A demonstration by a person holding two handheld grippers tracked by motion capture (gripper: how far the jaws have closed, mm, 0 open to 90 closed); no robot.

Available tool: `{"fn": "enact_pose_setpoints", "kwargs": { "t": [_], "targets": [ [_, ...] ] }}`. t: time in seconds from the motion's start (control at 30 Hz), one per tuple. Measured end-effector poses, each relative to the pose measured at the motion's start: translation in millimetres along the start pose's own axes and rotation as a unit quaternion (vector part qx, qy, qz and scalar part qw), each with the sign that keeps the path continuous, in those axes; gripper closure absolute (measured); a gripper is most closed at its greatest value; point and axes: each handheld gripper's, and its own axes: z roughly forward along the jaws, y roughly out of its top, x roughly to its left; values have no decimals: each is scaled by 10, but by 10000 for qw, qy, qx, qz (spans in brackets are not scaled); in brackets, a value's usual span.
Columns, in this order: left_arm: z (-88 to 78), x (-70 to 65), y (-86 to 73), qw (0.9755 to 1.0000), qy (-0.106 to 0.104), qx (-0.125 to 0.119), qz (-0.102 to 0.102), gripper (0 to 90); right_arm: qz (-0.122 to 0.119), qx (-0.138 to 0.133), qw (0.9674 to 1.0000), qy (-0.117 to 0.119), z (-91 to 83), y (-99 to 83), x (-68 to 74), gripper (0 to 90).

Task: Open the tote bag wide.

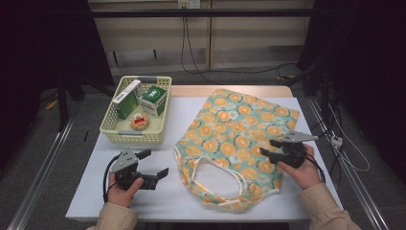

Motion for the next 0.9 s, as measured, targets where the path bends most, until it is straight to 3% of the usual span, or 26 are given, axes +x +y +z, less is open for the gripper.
{"fn": "enact_pose_setpoints", "kwargs": {
  "t": [0.13,0.3,0.43,0.6,0.7,0.77,0.87,0.9],
  "targets": [
    [-6,5,-16,10000,3,9,-39,37,-283,100,9971,693,180,110,373,489],
    [-17,14,-30,10000,-9,8,-67,37,-613,250,9905,1206,412,180,766,525],
    [-23,17,-32,10000,5,1,-75,37,-816,468,9849,1455,577,196,976,528],
    [-22,16,-29,10000,-7,-7,-83,36,-862,592,9810,1633,732,219,1132,528],
    [-22,17,-30,10000,-14,-7,-85,36,-1110,714,9813,1400,820,244,1191,541],
    [-27,18,-30,10000,-17,-6,-93,36,-1039,739,9822,1379,884,246,1182,563],
    [-29,26,-35,9999,-27,-6,-106,36,-912,694,9841,1359,942,277,1142,703],
    [-27,27,-37,9999,-26,-15,-132,36,-906,689,9841,1361,959,288,1131,805]
  ]
}}
